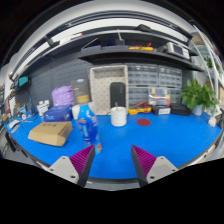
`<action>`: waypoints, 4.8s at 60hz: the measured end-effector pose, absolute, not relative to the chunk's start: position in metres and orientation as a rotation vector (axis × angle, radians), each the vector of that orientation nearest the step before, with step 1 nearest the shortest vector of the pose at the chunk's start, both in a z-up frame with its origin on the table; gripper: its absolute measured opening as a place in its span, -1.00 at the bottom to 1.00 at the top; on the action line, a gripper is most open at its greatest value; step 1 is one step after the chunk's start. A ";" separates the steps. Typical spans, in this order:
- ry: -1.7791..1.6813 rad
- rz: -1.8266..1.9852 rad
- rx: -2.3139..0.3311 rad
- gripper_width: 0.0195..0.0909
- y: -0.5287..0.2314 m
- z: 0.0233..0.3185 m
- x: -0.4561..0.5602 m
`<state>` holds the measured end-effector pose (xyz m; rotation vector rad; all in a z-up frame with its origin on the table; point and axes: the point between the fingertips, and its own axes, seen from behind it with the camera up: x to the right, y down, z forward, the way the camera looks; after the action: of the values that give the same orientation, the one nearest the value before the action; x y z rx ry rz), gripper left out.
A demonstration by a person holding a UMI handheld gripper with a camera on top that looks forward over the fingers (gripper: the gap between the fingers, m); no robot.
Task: Pour water
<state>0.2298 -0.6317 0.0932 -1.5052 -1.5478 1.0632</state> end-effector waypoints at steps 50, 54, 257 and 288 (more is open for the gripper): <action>-1.439 1.165 -1.334 -0.18 -0.726 0.088 0.085; -1.454 1.155 -1.322 -0.28 -0.727 0.086 0.086; -1.415 0.962 -1.592 0.76 -0.484 0.049 -0.084; -1.476 0.909 -1.595 0.76 -0.543 0.148 0.085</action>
<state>0.0849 -0.5430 0.1481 -1.5953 -1.4755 0.9087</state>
